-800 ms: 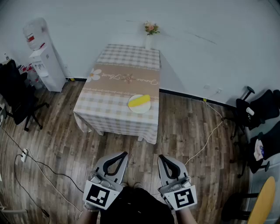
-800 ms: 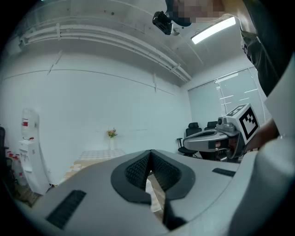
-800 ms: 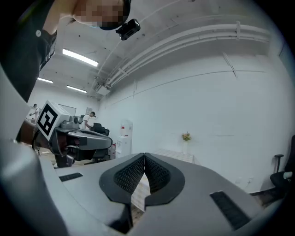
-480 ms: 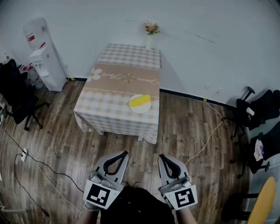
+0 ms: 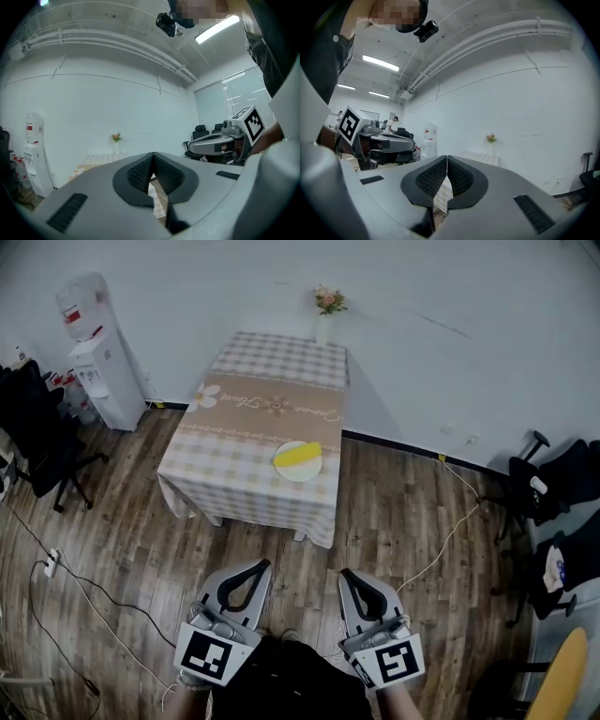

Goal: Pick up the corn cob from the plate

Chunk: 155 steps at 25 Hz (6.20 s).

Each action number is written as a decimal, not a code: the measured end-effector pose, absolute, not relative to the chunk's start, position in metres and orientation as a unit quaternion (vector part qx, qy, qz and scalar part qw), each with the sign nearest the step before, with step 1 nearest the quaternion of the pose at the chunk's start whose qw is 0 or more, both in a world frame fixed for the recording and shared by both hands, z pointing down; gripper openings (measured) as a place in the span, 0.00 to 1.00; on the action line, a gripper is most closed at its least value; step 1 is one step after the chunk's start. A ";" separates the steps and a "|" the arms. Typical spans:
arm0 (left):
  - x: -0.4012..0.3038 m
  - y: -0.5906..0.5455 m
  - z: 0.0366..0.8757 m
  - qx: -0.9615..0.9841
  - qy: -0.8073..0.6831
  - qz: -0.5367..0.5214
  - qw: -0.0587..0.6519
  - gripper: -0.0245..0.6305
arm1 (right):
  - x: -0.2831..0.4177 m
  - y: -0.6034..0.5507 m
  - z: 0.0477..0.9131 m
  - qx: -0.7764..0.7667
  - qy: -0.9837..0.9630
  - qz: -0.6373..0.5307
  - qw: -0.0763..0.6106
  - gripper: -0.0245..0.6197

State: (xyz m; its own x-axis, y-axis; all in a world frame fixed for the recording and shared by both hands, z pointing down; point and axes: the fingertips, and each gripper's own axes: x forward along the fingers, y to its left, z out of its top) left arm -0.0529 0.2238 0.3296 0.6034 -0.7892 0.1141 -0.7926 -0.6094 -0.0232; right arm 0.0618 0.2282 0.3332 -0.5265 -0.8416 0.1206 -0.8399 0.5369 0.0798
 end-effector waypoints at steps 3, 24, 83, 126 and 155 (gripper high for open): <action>-0.045 0.227 0.330 0.893 -0.446 0.057 0.015 0.06 | 0.070 0.232 0.335 0.476 -0.876 -0.004 0.074 0.10; -0.027 0.231 0.346 0.876 -0.478 0.065 0.005 0.06 | 0.093 0.230 0.362 0.447 -0.891 0.003 0.079 0.10; -0.092 -0.085 0.348 0.925 -0.377 0.047 0.001 0.06 | 0.018 -0.057 0.355 0.537 -0.838 0.001 0.096 0.10; -0.011 -0.155 0.384 0.914 -0.395 0.093 0.025 0.06 | 0.103 -0.102 0.372 0.536 -0.838 0.024 0.098 0.10; 0.049 -0.194 0.559 0.922 -0.273 0.266 0.067 0.42 | 0.147 -0.092 0.399 0.584 -0.799 0.076 0.119 0.10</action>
State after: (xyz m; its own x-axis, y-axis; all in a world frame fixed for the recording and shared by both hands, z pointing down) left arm 0.0491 -0.1941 0.5595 0.7101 -0.4674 0.5267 -0.5389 -0.8421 -0.0208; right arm 0.1465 -0.0918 0.3987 -0.2888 -0.9155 0.2801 -0.9520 0.3057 0.0177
